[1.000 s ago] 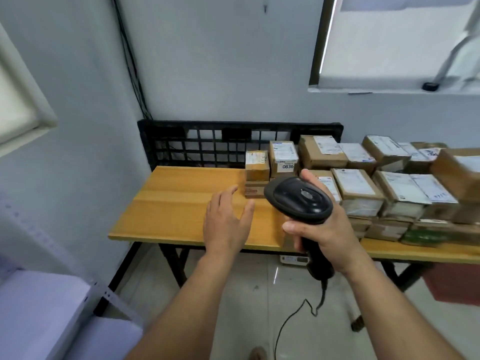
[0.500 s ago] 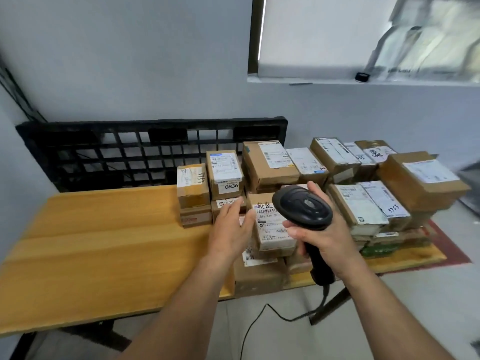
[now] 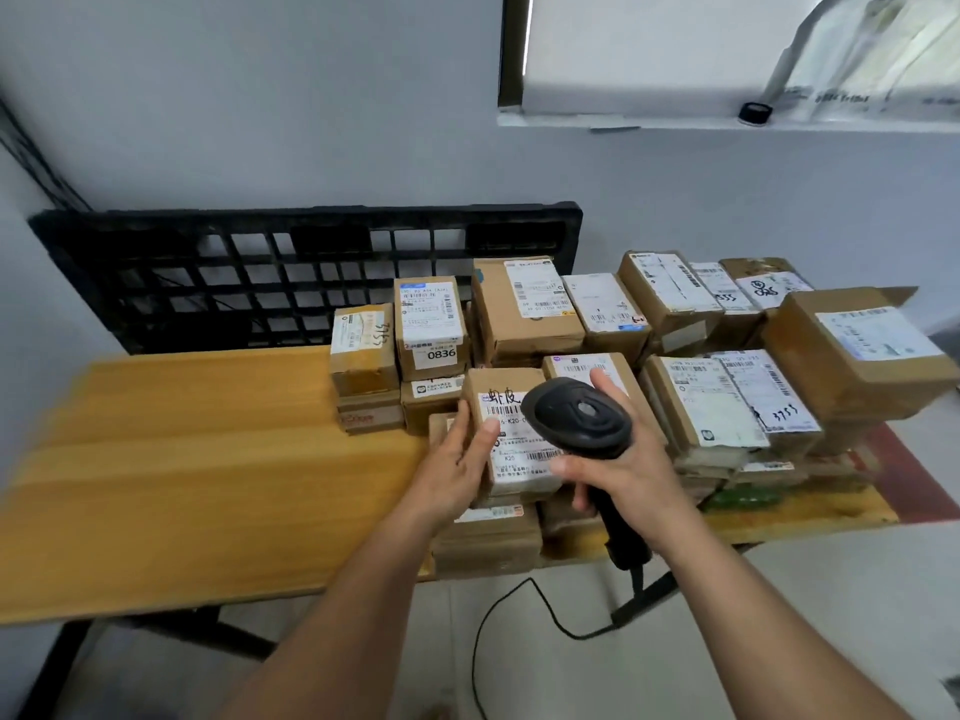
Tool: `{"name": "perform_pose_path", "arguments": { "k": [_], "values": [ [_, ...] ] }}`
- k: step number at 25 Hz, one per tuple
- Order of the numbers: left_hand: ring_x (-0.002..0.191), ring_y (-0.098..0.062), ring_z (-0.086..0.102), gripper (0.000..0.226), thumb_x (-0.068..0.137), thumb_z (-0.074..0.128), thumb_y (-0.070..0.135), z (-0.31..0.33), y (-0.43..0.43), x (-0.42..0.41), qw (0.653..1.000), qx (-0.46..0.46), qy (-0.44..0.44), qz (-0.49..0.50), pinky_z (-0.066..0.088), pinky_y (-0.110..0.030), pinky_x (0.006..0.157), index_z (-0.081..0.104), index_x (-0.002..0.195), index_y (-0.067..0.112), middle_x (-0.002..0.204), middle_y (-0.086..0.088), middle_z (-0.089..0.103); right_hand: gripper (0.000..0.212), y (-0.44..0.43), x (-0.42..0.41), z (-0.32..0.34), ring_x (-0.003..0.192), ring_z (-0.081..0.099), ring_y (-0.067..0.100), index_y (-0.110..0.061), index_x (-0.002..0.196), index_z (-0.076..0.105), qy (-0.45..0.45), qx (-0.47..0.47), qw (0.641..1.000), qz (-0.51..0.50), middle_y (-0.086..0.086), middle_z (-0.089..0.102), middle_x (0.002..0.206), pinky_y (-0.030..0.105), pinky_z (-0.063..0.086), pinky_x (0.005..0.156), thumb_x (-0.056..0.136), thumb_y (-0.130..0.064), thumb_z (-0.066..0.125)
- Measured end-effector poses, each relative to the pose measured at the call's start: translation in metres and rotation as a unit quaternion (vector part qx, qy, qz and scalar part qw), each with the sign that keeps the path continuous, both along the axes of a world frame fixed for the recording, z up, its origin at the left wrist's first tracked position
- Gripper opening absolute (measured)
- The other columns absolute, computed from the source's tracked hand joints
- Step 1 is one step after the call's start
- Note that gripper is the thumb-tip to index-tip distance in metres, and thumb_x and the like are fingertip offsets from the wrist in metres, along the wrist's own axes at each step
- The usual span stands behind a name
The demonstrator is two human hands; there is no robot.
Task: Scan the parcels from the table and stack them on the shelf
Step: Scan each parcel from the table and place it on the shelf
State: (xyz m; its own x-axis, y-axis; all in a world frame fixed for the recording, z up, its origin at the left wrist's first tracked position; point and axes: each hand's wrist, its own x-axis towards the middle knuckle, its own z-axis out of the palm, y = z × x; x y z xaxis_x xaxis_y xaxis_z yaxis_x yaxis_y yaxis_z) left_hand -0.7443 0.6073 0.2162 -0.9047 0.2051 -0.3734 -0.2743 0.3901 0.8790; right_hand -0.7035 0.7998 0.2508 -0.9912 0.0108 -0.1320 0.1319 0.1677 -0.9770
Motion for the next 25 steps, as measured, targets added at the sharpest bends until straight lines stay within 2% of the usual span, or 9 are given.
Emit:
{"name": "perform_pose_path", "arguments": {
  "k": [2, 3, 8, 10, 12, 14, 17, 21, 25],
  "values": [
    [0.094, -0.002, 0.055, 0.084, 0.090, 0.057, 0.047, 0.010, -0.008, 0.008, 0.999, 0.047, -0.015, -0.002, 0.051, -0.013, 0.061, 0.000, 0.151, 0.046, 0.132, 0.014, 0.033, 0.110, 0.003, 0.000, 0.002, 0.047, 0.059, 0.024, -0.039, 0.151, 0.024, 0.005, -0.013, 1.000, 0.019, 0.003, 0.063, 0.123, 0.028, 0.051, 0.044, 0.067, -0.008, 0.087],
    [0.092, -0.003, 0.055, 0.090, 0.089, 0.064, 0.035, 0.015, -0.012, 0.010, 0.998, 0.069, -0.017, -0.003, 0.050, -0.011, 0.058, -0.001, 0.151, 0.045, 0.131, 0.011, 0.037, 0.111, 0.005, -0.001, 0.005, 0.047, 0.059, 0.025, -0.040, 0.151, 0.024, 0.008, -0.024, 0.999, 0.026, 0.004, 0.063, 0.123, 0.028, 0.050, 0.044, 0.063, -0.012, 0.086],
    [0.120, -0.020, 0.053, 0.118, 0.072, 0.081, 0.009, 0.038, -0.031, 0.022, 0.993, 0.089, 0.065, 0.042, 0.057, -0.023, 0.073, 0.001, 0.149, 0.050, 0.140, 0.000, 0.044, 0.110, -0.005, 0.001, 0.033, 0.048, 0.060, 0.027, -0.044, 0.148, 0.024, 0.050, -0.057, 0.993, 0.086, 0.014, 0.065, 0.118, 0.029, 0.050, 0.044, 0.065, -0.007, 0.086],
    [0.126, -0.024, 0.050, 0.122, 0.065, 0.085, 0.008, 0.044, -0.041, 0.023, 0.985, 0.086, 0.118, 0.090, 0.057, -0.035, 0.086, 0.006, 0.145, 0.056, 0.140, -0.006, 0.046, 0.108, -0.011, 0.008, 0.049, 0.048, 0.061, 0.025, -0.046, 0.147, 0.023, 0.079, -0.076, 0.987, 0.114, 0.017, 0.067, 0.112, 0.030, 0.050, 0.043, 0.069, -0.002, 0.084],
    [0.126, -0.027, 0.049, 0.124, 0.059, 0.088, 0.010, 0.053, -0.051, 0.024, 0.977, 0.073, 0.156, 0.125, 0.051, -0.049, 0.096, 0.009, 0.142, 0.058, 0.141, -0.009, 0.042, 0.108, -0.016, 0.019, 0.064, 0.047, 0.061, 0.025, -0.049, 0.142, 0.024, 0.094, -0.112, 0.979, 0.139, 0.019, 0.071, 0.099, 0.030, 0.050, 0.043, 0.065, -0.007, 0.086],
    [0.124, -0.025, 0.050, 0.124, 0.062, 0.087, 0.004, 0.063, -0.058, 0.028, 0.970, 0.055, 0.185, 0.148, 0.050, -0.044, 0.098, 0.007, 0.146, 0.047, 0.140, -0.009, 0.041, 0.102, -0.020, 0.032, 0.076, 0.046, 0.061, 0.025, -0.051, 0.138, 0.028, 0.100, -0.146, 0.971, 0.163, 0.022, 0.072, 0.088, 0.030, 0.050, 0.043, 0.059, -0.018, 0.084],
    [0.120, -0.020, 0.051, 0.118, 0.064, 0.085, -0.001, 0.072, -0.066, 0.033, 0.960, 0.035, 0.222, 0.169, 0.052, -0.035, 0.092, 0.010, 0.148, 0.034, 0.135, -0.006, 0.044, 0.101, -0.023, 0.047, 0.086, 0.045, 0.060, 0.026, -0.050, 0.139, 0.028, 0.109, -0.156, 0.964, 0.188, 0.025, 0.069, 0.078, 0.031, 0.050, 0.044, 0.058, -0.021, 0.082],
    [0.113, -0.015, 0.053, 0.117, 0.064, 0.086, 0.003, 0.075, -0.071, 0.038, 0.955, 0.009, 0.235, 0.180, 0.051, -0.021, 0.077, 0.011, 0.148, 0.034, 0.134, -0.008, 0.044, 0.106, -0.022, 0.059, 0.089, 0.044, 0.058, 0.027, -0.039, 0.151, 0.021, 0.130, -0.116, 0.964, 0.201, 0.021, 0.066, 0.068, 0.037, 0.051, 0.049, 0.067, -0.011, 0.080],
    [0.106, -0.011, 0.054, 0.118, 0.064, 0.086, 0.002, 0.078, -0.067, 0.048, 0.952, 0.002, 0.246, 0.182, 0.050, -0.015, 0.068, 0.010, 0.148, 0.034, 0.132, -0.007, 0.046, 0.099, -0.014, 0.071, 0.089, 0.045, 0.058, 0.026, -0.042, 0.146, 0.023, 0.123, -0.103, 0.967, 0.200, 0.015, 0.068, 0.067, 0.032, 0.051, 0.047, 0.070, -0.008, 0.076]
  ]
}}
